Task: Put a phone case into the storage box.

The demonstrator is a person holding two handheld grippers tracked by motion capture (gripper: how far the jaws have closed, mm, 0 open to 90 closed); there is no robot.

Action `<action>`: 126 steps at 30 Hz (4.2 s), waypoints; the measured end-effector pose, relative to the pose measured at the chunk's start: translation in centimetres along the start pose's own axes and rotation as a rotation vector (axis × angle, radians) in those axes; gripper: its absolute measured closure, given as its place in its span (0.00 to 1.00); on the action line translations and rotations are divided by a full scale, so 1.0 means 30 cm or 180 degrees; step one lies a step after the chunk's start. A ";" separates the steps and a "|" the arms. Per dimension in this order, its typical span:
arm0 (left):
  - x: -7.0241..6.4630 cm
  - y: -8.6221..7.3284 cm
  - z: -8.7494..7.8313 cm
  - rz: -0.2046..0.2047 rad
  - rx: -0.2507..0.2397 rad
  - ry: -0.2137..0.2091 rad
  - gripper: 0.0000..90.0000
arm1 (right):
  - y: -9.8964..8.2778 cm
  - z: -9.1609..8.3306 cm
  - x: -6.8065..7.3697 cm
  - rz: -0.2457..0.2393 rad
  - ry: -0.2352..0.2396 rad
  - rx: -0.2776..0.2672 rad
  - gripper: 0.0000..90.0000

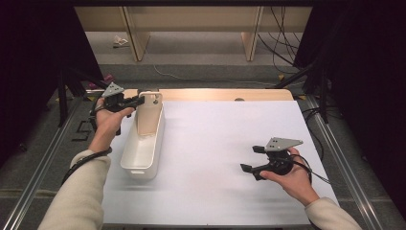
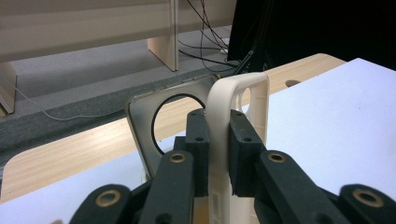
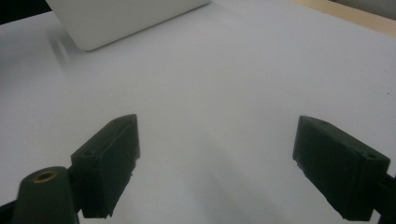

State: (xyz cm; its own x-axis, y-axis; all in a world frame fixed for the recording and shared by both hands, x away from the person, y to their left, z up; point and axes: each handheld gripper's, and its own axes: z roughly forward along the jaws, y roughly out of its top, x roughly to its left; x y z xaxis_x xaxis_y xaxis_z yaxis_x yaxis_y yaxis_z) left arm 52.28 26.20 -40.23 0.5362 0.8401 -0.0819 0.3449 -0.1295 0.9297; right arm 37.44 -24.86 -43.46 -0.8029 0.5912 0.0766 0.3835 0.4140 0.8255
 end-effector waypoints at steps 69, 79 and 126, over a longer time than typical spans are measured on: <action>-0.018 0.044 0.015 0.0362 0.0603 0.0626 0.63 | -0.001 0.002 -0.004 0.0000 0.0010 0.0023 0.17; -0.050 0.055 -0.022 0.0114 0.0509 0.0602 0.44 | -0.001 0.000 -0.006 0.0004 -0.0007 0.0013 0.17; -0.249 -0.041 -0.191 0.0301 0.0496 0.0169 0.02 | -0.001 -0.008 -0.013 -0.0004 -0.0057 0.0024 0.17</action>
State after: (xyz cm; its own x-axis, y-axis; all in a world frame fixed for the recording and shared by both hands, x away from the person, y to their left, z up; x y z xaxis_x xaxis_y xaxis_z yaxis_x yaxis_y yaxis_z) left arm 43.43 23.12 -38.71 0.5320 0.8463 0.0262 0.4121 -0.2858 0.8651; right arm 37.63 -25.27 -43.38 -0.7951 0.6030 0.0654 0.3860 0.4200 0.8213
